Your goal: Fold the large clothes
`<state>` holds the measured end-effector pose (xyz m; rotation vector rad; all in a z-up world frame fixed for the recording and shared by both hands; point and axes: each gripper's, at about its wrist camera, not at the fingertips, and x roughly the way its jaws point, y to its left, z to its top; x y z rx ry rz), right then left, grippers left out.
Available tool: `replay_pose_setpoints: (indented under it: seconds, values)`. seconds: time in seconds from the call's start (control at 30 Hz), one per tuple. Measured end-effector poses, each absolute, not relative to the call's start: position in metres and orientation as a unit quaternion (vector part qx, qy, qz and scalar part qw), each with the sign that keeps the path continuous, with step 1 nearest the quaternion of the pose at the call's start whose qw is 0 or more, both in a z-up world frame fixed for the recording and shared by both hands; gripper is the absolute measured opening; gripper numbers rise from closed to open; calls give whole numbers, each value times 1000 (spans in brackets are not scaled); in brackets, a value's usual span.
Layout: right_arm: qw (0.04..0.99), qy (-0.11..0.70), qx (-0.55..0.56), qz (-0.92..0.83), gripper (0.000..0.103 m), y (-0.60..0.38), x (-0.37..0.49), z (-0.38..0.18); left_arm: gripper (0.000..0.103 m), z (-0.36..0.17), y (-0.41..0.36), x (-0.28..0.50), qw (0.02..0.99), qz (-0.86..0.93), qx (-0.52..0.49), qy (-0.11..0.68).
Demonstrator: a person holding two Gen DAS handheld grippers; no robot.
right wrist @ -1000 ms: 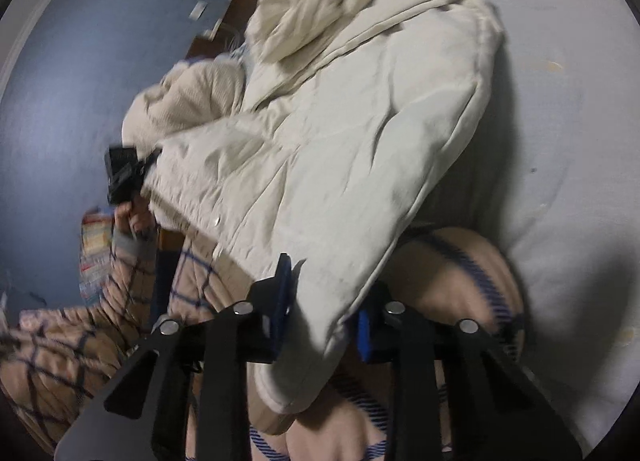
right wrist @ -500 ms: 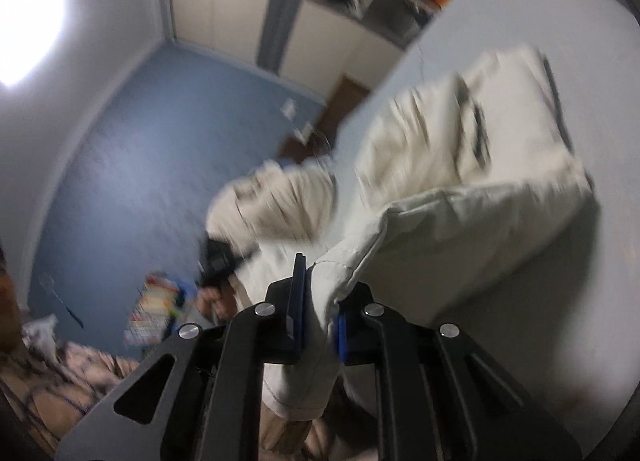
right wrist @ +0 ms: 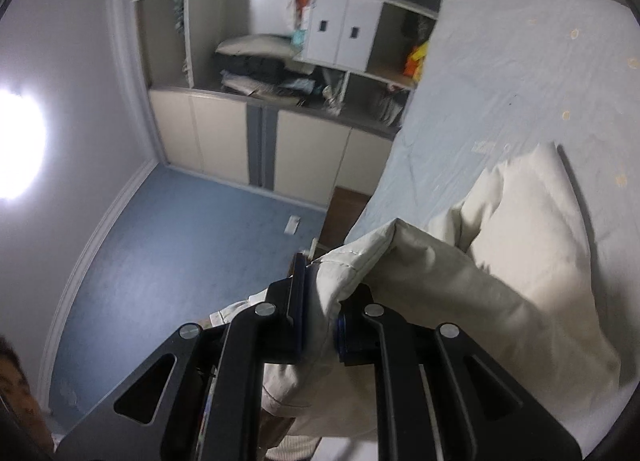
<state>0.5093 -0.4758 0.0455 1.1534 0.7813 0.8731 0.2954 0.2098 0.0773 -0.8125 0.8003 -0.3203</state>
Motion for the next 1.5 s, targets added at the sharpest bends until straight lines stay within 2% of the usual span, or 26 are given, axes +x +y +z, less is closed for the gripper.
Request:
replay_pose_setpoints:
  seconds: [0.2, 0.5, 0.57, 0.67, 0.7, 0.73, 0.8, 0.87, 1.0, 1.17, 1.23, 1.4, 1.5]
  values:
    - [670, 371, 550, 335, 10, -463, 558, 13, 10, 57, 226, 356, 815, -131, -406, 392]
    - [642, 468, 566, 220, 11, -452, 594, -63, 24, -27, 239, 416, 767, -57, -440, 463]
    - [635, 473, 569, 219, 14, -451, 594, -67, 32, -31, 239, 413, 768, -65, -448, 453]
    - [625, 477, 574, 230, 24, -454, 595, -63, 70, -24, 242, 405, 771, -90, -460, 431]
    - [620, 479, 576, 232, 33, -455, 597, -61, 91, -18, 246, 397, 779, -85, -462, 416]
    - [618, 477, 579, 234, 49, -458, 597, -57, 96, -10, 249, 390, 789, -68, -457, 405]
    - [621, 460, 589, 234, 64, -464, 597, -46, 96, 2, 259, 383, 796, -70, -468, 378]
    - [620, 432, 610, 238, 65, -473, 593, -35, 96, 11, 267, 376, 795, -74, -480, 365]
    - [661, 422, 566, 253, 66, -468, 588, 3, 96, 38, 245, 367, 829, -72, -406, 379]
    - [742, 435, 407, 307, 66, -418, 576, 62, 96, 51, 203, 362, 846, -90, -370, 372]
    - [777, 443, 312, 320, 66, -383, 563, 82, 96, 55, 180, 367, 858, -92, -333, 381]
    - [842, 428, 80, 318, 66, -301, 525, 99, 96, 74, 93, 381, 902, -91, -178, 382]
    - [853, 413, 10, 319, 66, -267, 511, 94, 96, 77, 44, 394, 919, -91, -94, 372]
